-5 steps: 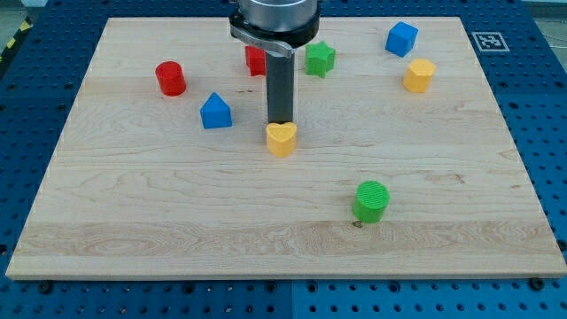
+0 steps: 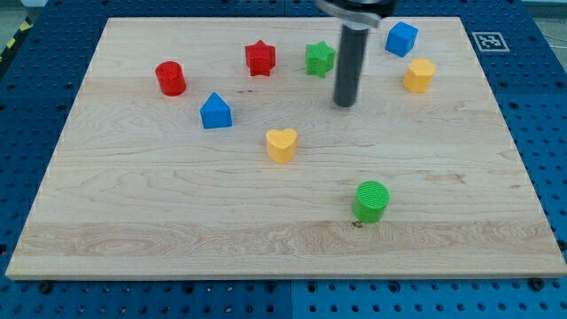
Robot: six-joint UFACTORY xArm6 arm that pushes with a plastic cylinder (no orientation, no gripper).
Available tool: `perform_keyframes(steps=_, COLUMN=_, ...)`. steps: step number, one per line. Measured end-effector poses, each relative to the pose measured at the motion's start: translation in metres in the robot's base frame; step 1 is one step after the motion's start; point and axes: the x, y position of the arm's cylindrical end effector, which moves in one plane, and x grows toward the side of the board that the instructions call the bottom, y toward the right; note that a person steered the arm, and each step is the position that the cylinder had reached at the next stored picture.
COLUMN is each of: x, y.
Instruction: Move the yellow hexagon above the green circle
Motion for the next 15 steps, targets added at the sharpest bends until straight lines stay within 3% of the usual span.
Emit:
perform_keyframes(steps=2, x=0.000, y=0.108)
perform_keyframes(steps=3, x=-0.017, y=0.152)
perform_keyframes(steps=4, x=-0.061, y=0.161)
perform_keyframes(steps=7, x=-0.067, y=0.082)
perform_keyframes(steps=11, x=0.034, y=0.074)
perform_keyframes(steps=12, x=0.043, y=0.044)
perform_keyframes(steps=13, x=0.023, y=0.046)
perform_keyframes(steps=15, x=0.056, y=0.032)
